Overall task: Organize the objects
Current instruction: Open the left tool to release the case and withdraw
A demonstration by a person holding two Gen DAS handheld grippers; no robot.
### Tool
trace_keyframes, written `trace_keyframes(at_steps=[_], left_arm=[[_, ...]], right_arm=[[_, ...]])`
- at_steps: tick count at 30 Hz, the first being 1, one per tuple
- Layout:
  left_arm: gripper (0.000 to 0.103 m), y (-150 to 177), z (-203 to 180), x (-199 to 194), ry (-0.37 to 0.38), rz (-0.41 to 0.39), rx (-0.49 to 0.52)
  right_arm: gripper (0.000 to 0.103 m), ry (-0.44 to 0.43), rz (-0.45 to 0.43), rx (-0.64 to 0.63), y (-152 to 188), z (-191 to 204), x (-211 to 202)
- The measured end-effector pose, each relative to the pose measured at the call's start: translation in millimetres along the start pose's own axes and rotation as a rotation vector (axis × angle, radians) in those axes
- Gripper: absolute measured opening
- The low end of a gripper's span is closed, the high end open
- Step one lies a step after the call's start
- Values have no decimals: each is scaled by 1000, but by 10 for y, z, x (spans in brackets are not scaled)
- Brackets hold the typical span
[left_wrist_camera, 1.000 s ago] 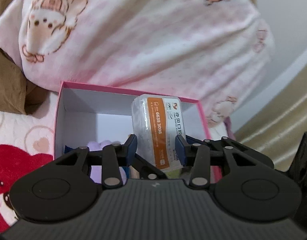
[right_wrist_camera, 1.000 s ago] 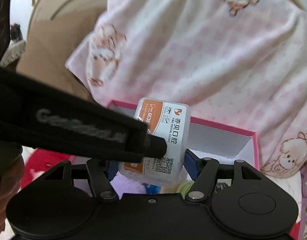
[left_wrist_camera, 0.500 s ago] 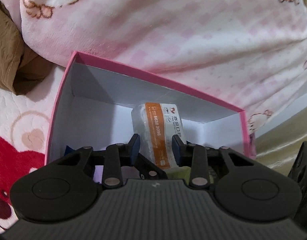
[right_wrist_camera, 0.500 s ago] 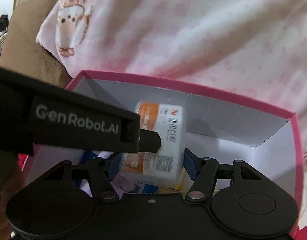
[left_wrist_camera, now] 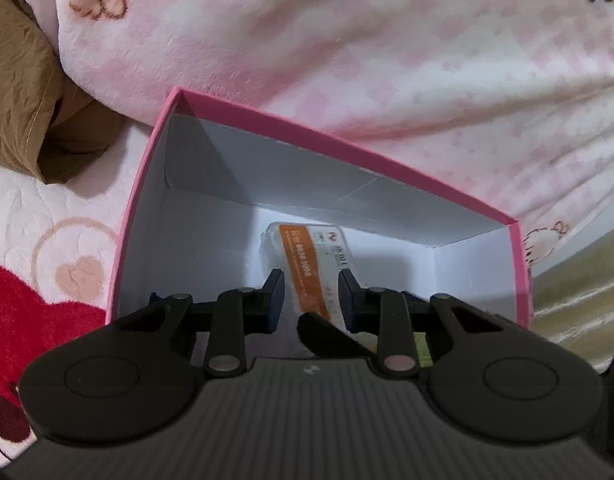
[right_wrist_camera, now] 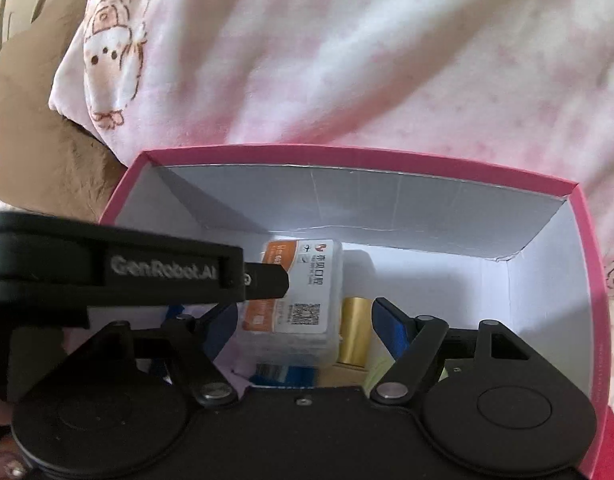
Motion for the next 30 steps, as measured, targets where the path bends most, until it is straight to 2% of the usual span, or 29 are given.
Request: trace_keyframes(at_steps=[1,5,9,13,16,18,20,24,25,26,28,30], left_arm=[[27,-4,-11,-11,-4,-6,4],[27,-15,-86,-76,-40,-32,59],[27,-37,-83,-164,-30,-83,54],[27,-65,-70,-239,-34,-94,40],[27,-37,-97,-305,-70,-108,63],[27,5,-89,-402,-90,-142,65],[32,48,-92,-464,-92,-144,72],[36,104,-151,-619,-116,-112,118],[39,114,-190,-677,-112,-93,150],[42,124,-238,-738,-96,-80,176],[46,143,-323,-924,-35,-81,209],[49,153,-393,-1117,3,-79,226]], right_arm=[[55,-10,-5,1,3,-5,12],[43,-18,7,30,-19,-7,89],[42,-20,26,155,2,-9,193],[42,-17,-4,167,59,-6,222],[41,-1,-13,107,80,36,207],[43,54,-49,77,92,76,86],[47,24,-89,68,101,66,-94],[49,25,-100,20,98,103,-436],[55,4,-103,25,91,82,-534],[62,-22,-100,31,76,40,-634],[68,-50,-104,38,38,-27,-833],[69,-39,-112,18,46,-43,-1022]])
Point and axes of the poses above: each gripper's, at about its wrist camera, not at the fingertips, and x roughly the way its jaws point, z to its left, y to its underside, the point moved 1 cm from there along x, roughly the way its jaws point, and after that the axes turned 8 degrees about -z, right-handed, at the moved point
